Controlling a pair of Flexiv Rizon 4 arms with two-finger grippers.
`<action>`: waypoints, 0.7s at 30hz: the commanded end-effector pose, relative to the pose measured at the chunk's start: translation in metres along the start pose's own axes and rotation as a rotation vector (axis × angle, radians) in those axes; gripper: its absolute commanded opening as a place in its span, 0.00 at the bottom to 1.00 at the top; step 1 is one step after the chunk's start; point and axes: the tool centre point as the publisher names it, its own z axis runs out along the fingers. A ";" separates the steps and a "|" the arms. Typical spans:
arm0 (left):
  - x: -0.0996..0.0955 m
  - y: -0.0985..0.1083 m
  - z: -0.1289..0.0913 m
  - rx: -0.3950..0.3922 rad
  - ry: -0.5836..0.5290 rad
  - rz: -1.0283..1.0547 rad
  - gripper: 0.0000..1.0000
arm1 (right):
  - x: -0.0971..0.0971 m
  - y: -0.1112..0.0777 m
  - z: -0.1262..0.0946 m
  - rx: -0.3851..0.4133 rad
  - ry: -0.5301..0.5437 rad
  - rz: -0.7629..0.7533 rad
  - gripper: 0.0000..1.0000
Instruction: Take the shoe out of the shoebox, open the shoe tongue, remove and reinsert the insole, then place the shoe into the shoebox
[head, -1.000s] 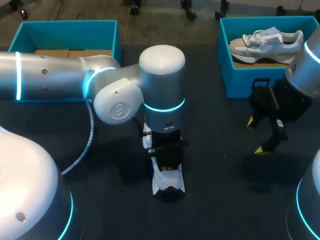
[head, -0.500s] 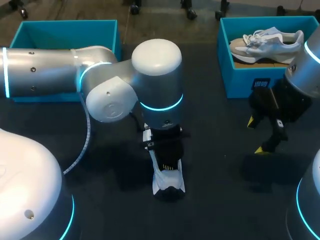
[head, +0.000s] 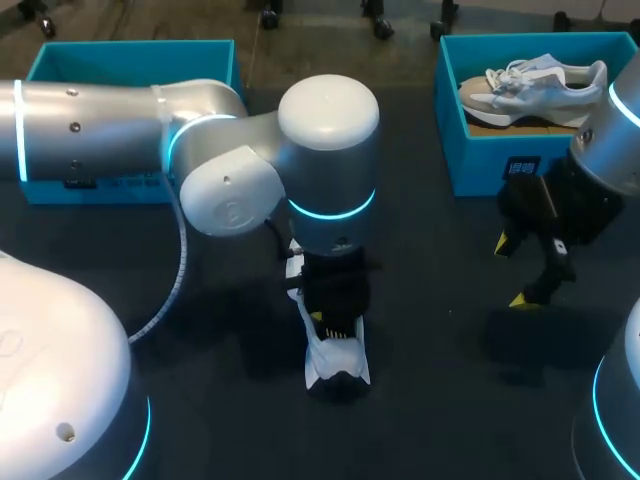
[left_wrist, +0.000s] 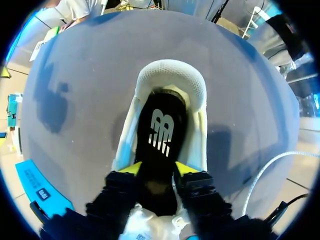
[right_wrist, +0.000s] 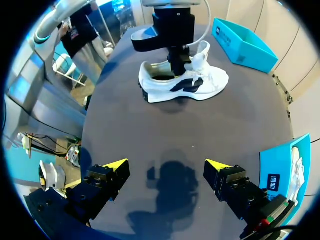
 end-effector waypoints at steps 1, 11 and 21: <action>0.005 0.003 -0.001 -0.001 -0.001 0.000 1.00 | 0.000 0.000 0.001 0.001 0.000 0.000 1.00; 0.001 0.007 -0.010 0.003 -0.025 0.037 1.00 | 0.000 0.000 0.001 0.001 0.000 0.000 1.00; 0.000 0.025 -0.016 0.001 -0.051 0.023 1.00 | 0.000 0.000 0.001 0.001 0.000 0.000 1.00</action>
